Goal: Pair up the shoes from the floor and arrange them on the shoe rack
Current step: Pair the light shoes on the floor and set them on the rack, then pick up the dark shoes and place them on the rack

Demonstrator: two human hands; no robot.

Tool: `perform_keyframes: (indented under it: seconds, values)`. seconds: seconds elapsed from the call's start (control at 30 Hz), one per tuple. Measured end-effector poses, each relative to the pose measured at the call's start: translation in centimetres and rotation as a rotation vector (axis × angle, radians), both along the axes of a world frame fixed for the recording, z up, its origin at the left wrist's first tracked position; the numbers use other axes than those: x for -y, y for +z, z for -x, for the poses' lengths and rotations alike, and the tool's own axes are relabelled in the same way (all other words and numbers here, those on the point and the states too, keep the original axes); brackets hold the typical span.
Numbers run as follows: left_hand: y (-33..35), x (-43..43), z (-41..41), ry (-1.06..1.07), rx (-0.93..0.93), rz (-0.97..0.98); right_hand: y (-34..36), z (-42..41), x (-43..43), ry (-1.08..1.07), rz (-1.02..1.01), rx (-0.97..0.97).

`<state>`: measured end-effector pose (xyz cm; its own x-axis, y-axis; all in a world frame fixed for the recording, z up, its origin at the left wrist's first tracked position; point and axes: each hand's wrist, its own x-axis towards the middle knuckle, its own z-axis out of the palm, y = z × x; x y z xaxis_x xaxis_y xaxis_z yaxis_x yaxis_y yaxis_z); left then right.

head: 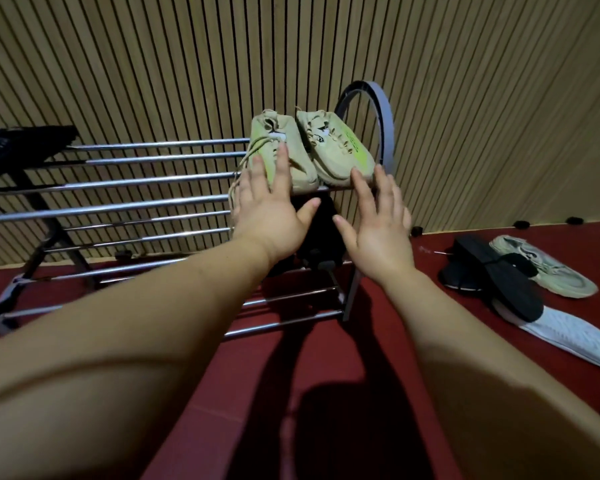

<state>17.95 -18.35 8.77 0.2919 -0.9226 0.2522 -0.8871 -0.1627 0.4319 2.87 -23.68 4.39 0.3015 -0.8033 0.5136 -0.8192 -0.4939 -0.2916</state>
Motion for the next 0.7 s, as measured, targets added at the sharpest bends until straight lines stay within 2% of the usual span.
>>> perform_keyframes:
  seconds: [0.1,0.17,0.27,0.43,0.57,0.7]
  values:
    - [-2.6,-1.9,2.5,0.042,-0.021,0.11,-3.5,2.7,-1.3,-0.052,0.022,-0.018]
    - [-5.1,-2.9,4.3,0.054,-0.028,0.077,-6.5,5.2,-2.4,-0.104,-0.065,-0.08]
    - [-9.1,-4.0,7.3,0.033,-0.025,-0.114,-10.5,9.4,-4.1,-0.17,-0.311,-0.254]
    - [-15.8,-4.3,12.4,0.003,-0.075,-0.557,-14.4,16.4,-5.8,-0.22,-0.682,-0.48]
    - [-20.5,-5.5,16.9,-0.055,-0.087,-0.622,-16.2,21.8,-6.4,-0.291,-0.816,-0.592]
    - [-23.9,-4.4,20.7,-0.234,0.022,-0.811,-17.7,27.1,-6.1,-0.368,-0.919,-0.812]
